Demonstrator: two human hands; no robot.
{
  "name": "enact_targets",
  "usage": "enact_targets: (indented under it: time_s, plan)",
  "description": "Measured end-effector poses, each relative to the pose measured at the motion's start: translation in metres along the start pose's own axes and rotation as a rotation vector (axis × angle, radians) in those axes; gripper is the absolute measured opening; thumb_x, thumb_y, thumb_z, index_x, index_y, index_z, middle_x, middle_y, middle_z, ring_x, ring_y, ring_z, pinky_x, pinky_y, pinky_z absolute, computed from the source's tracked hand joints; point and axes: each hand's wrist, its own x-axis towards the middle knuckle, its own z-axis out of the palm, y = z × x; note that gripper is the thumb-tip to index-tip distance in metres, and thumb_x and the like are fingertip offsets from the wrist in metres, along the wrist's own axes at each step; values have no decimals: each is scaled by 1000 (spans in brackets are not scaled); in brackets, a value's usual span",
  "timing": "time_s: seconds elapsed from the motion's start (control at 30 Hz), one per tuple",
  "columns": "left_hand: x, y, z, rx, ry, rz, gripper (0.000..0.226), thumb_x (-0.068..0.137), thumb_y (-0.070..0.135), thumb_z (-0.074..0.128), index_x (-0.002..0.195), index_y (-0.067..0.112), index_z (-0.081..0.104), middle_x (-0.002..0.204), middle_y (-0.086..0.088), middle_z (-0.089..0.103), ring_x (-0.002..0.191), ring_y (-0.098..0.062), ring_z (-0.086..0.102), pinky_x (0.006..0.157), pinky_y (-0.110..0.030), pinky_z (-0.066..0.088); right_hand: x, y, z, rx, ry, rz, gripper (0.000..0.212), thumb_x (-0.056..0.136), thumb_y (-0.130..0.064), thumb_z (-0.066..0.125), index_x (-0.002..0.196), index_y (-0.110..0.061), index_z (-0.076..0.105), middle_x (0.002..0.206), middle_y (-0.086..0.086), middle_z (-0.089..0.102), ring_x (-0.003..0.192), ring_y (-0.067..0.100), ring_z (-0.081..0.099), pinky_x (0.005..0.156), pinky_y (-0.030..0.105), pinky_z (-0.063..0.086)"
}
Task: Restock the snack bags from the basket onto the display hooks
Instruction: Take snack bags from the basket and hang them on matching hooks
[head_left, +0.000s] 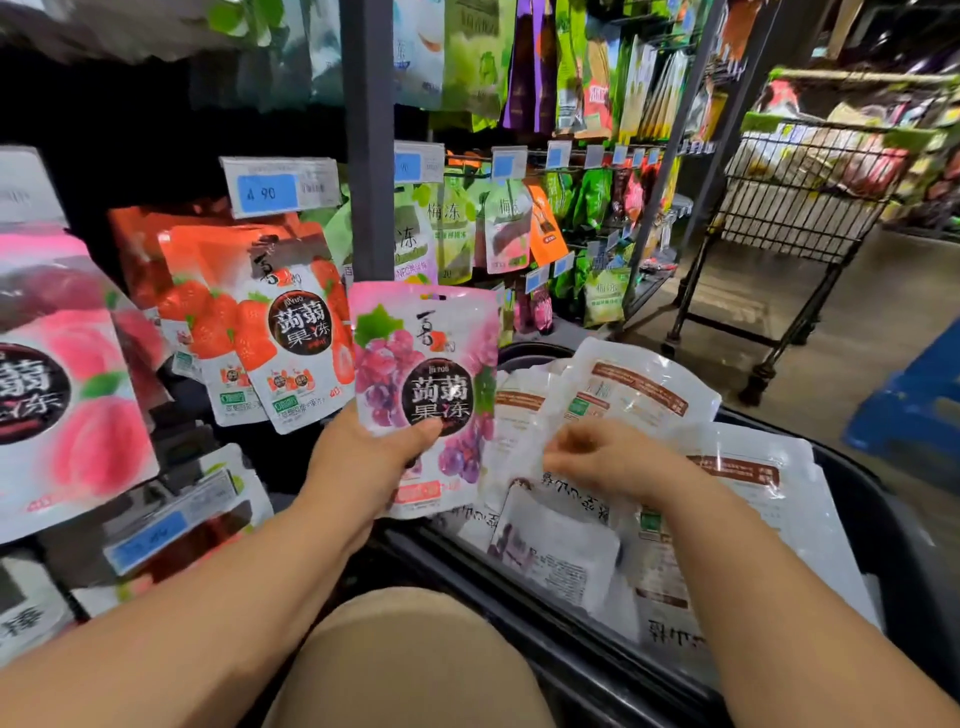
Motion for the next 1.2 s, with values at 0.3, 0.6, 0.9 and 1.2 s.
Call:
enact_targets:
  time_s: [0.3,0.6,0.9,1.2]
  plan:
    - [3,-15,-5,-44,-4,-38,26,79,8,79,98,23,70,94,-6,76,83,-26,71,87,-46,57,0,-16,29,-491,-153,5,31,78,-44,79,89,-17,67,97,2,68,91,20,61,82,34,49]
    - [-3,-10,-5,-108,11,-56,25,83,9,77,102,23,71,96,-5,77,90,-29,73,90,-53,56,11,-14,22,-257,72,-120,40,91,-25,70,63,-19,42,80,-3,44,71,13,45,64,27,37]
    - [-5,-5,-3,-220,80,-95,25,84,10,76,106,19,69,98,-8,77,91,-32,73,87,-57,56,9,-5,-6,428,589,7,23,101,-22,52,80,-14,46,75,4,43,67,18,38,59,33,29]
    - [-6,5,9,-295,114,-103,26,87,9,73,111,15,64,103,-10,74,89,-30,72,80,-47,59,13,-14,-6,1190,728,55,19,105,-22,46,89,-15,51,98,15,60,88,24,59,84,45,56]
